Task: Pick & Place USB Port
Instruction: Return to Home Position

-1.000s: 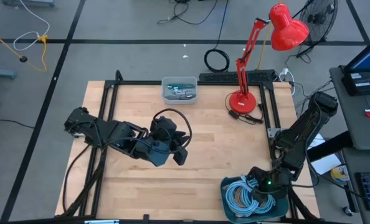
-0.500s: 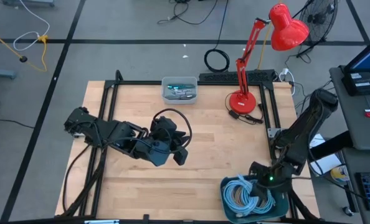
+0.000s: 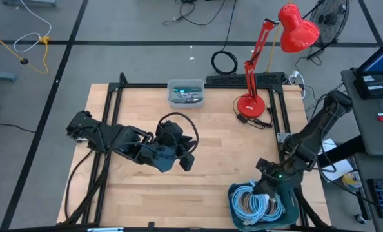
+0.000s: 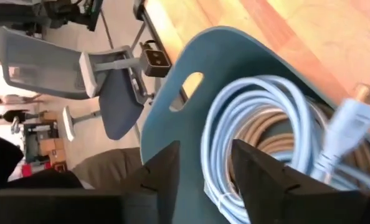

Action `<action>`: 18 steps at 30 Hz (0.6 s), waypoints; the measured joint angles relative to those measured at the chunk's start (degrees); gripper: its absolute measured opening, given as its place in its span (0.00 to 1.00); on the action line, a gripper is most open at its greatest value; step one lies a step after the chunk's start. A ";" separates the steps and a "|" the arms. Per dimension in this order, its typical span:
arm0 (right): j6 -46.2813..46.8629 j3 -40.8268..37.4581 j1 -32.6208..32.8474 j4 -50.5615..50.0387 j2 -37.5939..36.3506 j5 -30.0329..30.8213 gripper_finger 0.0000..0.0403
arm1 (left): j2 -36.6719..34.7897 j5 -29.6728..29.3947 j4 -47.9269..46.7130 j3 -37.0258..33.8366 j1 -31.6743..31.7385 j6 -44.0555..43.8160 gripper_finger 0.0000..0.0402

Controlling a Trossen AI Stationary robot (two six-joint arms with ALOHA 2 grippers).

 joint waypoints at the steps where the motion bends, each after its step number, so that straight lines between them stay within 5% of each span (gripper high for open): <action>1: -1.03 0.00 -0.32 0.96 0.43 -0.15 0.32 | 0.00 0.00 0.00 0.00 0.00 0.00 0.24; 9: -7.84 0.11 -5.28 6.97 9.44 -10.44 0.02 | 0.00 -0.01 -0.07 0.00 0.84 0.61 0.24; 18: -14.47 2.10 -11.71 14.47 16.85 -11.85 0.00 | 0.38 0.43 -0.16 0.02 1.25 0.59 0.24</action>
